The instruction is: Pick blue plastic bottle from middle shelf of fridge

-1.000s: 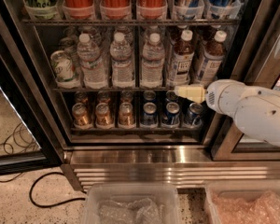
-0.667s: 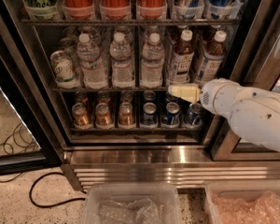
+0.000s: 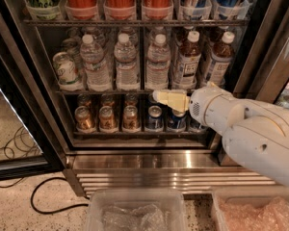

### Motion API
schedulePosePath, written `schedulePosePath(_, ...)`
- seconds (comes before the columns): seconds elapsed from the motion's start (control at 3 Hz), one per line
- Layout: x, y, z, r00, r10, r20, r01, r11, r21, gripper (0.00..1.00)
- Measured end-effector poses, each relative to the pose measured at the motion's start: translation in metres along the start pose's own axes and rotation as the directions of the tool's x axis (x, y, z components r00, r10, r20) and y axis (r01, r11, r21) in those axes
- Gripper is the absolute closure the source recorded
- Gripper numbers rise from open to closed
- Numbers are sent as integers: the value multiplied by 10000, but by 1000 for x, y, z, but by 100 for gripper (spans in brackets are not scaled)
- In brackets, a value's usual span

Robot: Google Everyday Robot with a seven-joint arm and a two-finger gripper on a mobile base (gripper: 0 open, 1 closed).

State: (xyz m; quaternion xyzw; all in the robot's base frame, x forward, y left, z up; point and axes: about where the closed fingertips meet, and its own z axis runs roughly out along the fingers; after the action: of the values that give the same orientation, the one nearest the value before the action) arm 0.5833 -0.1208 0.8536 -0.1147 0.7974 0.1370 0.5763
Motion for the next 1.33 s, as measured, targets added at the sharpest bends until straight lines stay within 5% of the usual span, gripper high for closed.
schedulePosePath(0.67, -8, 17, 15, 9914, -474, 1224, 600, 9931, -1011, 0)
schedulePosePath(1.33, -26, 1, 24, 9689, -1317, 2094, 1478, 9870, -630, 0)
